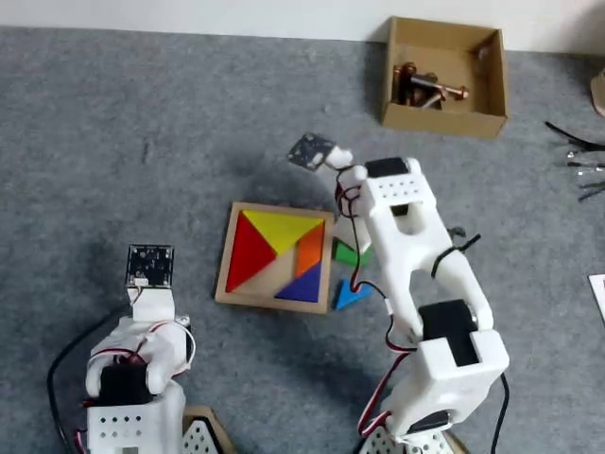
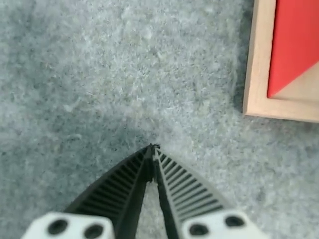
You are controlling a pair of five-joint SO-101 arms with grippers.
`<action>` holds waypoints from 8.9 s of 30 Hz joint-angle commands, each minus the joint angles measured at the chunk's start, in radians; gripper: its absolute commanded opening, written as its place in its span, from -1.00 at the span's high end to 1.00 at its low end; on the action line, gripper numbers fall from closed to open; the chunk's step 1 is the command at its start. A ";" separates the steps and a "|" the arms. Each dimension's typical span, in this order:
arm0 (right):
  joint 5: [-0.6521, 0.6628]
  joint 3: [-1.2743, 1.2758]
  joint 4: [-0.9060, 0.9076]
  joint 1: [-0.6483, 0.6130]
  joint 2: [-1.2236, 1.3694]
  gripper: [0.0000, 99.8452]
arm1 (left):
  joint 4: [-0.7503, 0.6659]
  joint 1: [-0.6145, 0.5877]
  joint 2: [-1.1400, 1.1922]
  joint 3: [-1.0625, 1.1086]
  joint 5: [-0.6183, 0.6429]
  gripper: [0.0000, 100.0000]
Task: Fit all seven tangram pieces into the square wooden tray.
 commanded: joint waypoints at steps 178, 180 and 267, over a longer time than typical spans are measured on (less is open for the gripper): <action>0.259 0.638 -0.128 -0.397 -0.403 0.66 | 0.000 0.042 -0.007 0.024 -0.008 0.99; 0.259 0.636 -0.128 -0.394 -0.404 0.70 | 0.000 0.042 -0.007 0.024 -0.008 0.99; 0.559 -0.001 -0.143 -0.395 -0.114 0.54 | 0.000 0.041 -0.007 0.024 -0.008 0.99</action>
